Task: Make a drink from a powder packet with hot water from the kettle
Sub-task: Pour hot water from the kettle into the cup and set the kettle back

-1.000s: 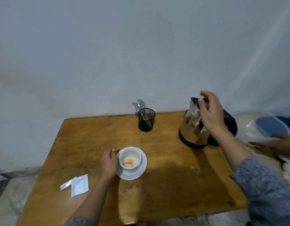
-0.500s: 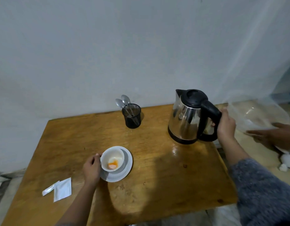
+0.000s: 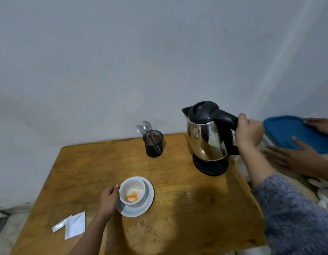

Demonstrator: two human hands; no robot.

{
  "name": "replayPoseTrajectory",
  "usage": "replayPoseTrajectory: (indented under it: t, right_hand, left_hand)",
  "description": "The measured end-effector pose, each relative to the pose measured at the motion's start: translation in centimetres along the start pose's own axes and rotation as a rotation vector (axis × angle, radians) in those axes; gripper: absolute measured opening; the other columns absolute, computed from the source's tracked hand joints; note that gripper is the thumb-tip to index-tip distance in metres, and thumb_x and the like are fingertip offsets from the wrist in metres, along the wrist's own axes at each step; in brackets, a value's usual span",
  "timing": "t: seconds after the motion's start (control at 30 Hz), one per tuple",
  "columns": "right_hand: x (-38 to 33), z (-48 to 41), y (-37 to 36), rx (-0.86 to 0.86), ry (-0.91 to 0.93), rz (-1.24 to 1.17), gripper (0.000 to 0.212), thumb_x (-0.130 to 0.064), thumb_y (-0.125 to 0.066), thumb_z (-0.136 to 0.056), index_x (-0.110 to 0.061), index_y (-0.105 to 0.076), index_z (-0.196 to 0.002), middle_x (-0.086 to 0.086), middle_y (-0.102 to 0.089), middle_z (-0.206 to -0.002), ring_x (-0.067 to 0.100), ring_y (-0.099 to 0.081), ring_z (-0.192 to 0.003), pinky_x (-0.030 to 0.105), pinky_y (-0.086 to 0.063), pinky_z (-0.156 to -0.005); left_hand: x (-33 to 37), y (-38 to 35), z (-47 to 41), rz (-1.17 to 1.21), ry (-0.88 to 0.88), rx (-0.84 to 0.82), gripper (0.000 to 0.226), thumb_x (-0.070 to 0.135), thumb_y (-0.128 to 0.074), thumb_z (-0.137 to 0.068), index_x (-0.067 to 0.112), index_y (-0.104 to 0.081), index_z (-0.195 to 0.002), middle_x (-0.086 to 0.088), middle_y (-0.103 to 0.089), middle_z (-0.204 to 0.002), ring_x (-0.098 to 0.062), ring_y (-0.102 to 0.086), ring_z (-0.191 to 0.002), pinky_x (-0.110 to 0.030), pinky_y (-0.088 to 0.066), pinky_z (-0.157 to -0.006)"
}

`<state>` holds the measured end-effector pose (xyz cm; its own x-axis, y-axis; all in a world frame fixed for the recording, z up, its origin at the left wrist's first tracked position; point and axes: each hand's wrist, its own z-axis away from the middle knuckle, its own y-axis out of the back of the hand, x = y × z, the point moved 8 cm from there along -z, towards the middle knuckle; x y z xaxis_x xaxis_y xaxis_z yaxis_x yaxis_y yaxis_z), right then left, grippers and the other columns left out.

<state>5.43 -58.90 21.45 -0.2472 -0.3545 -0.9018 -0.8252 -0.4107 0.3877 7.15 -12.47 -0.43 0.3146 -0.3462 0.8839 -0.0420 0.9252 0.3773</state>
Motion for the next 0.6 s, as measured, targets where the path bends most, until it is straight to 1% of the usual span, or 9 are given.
replayPoseTrajectory:
  t: [0.1,0.2,0.27,0.33,0.43,0.53,0.6]
  right_hand:
    - [-4.2,1.5,-0.8,-0.052,0.120,0.063,0.049,-0.025,-0.050,-0.084,-0.014,-0.034,-0.039,0.002,-0.029,-0.041,0.020,-0.029,-0.040,0.028,-0.026,-0.045]
    - [-6.8,3.9,-2.6,-0.146,0.243,0.115,0.050,-0.025,-0.052,-0.082,-0.015,-0.033,-0.037,0.002,-0.027,-0.039,0.022,-0.027,-0.038,0.028,-0.025,-0.044]
    - [-7.8,5.7,-4.1,-0.216,0.306,0.158,0.049,-0.024,-0.052,-0.080,-0.015,-0.033,-0.036,0.002,-0.027,-0.038,0.023,-0.028,-0.037,0.029,-0.026,-0.044]
    - [-8.4,7.7,-5.7,-0.295,0.357,0.220,0.049,-0.025,-0.052,-0.079,-0.014,-0.032,-0.036,0.001,-0.028,-0.038,0.022,-0.028,-0.037,0.028,-0.027,-0.045]
    - [-8.5,10.9,-8.2,-0.415,0.412,0.322,0.048,-0.027,-0.051,-0.079,-0.016,-0.032,-0.036,-0.002,-0.027,-0.037,0.020,-0.028,-0.036,0.025,-0.025,-0.045]
    - [-8.6,13.8,-10.4,-0.518,0.447,0.422,0.045,-0.030,-0.051,-0.079,-0.017,-0.036,-0.038,-0.003,-0.030,-0.038,0.019,-0.032,-0.038,0.023,-0.025,-0.044]
    - [-8.9,15.4,-11.6,-0.573,0.475,0.470,0.043,-0.031,-0.051,-0.079,-0.017,-0.038,-0.040,-0.004,-0.031,-0.039,0.019,-0.034,-0.039,0.023,-0.026,-0.044]
  left_hand:
    - [0.3,0.2,0.1,-0.005,0.002,-0.065,0.026,0.016,-0.043,-0.096,0.006,-0.064,-0.085,-0.011,-0.062,-0.083,-0.021,-0.055,-0.076,-0.031,-0.041,-0.063]
    - [0.8,0.4,0.3,-0.028,-0.027,-0.123,0.028,0.015,-0.044,-0.096,0.012,-0.058,-0.072,-0.008,-0.057,-0.073,-0.020,-0.050,-0.071,-0.031,-0.037,-0.060]
    - [1.2,0.6,0.4,-0.061,-0.047,-0.146,0.031,0.014,-0.044,-0.096,0.016,-0.056,-0.068,-0.004,-0.055,-0.070,-0.018,-0.048,-0.069,-0.031,-0.036,-0.059]
    - [1.3,0.6,0.3,-0.112,-0.056,-0.171,0.029,0.015,-0.044,-0.096,0.019,-0.057,-0.071,-0.002,-0.057,-0.073,-0.018,-0.050,-0.072,-0.030,-0.037,-0.061]
    - [1.2,0.6,0.1,-0.174,-0.061,-0.210,0.023,0.018,-0.041,-0.096,0.021,-0.060,-0.082,-0.003,-0.061,-0.083,-0.018,-0.053,-0.078,-0.027,-0.039,-0.064]
    - [1.4,0.7,0.2,-0.200,-0.083,-0.239,0.022,0.019,-0.041,-0.097,0.021,-0.059,-0.084,-0.001,-0.060,-0.082,-0.014,-0.052,-0.074,-0.026,-0.039,-0.063]
    - [1.3,0.7,0.2,-0.205,-0.089,-0.261,0.022,0.019,-0.041,-0.096,0.020,-0.059,-0.084,0.000,-0.059,-0.079,-0.014,-0.051,-0.073,-0.027,-0.038,-0.062]
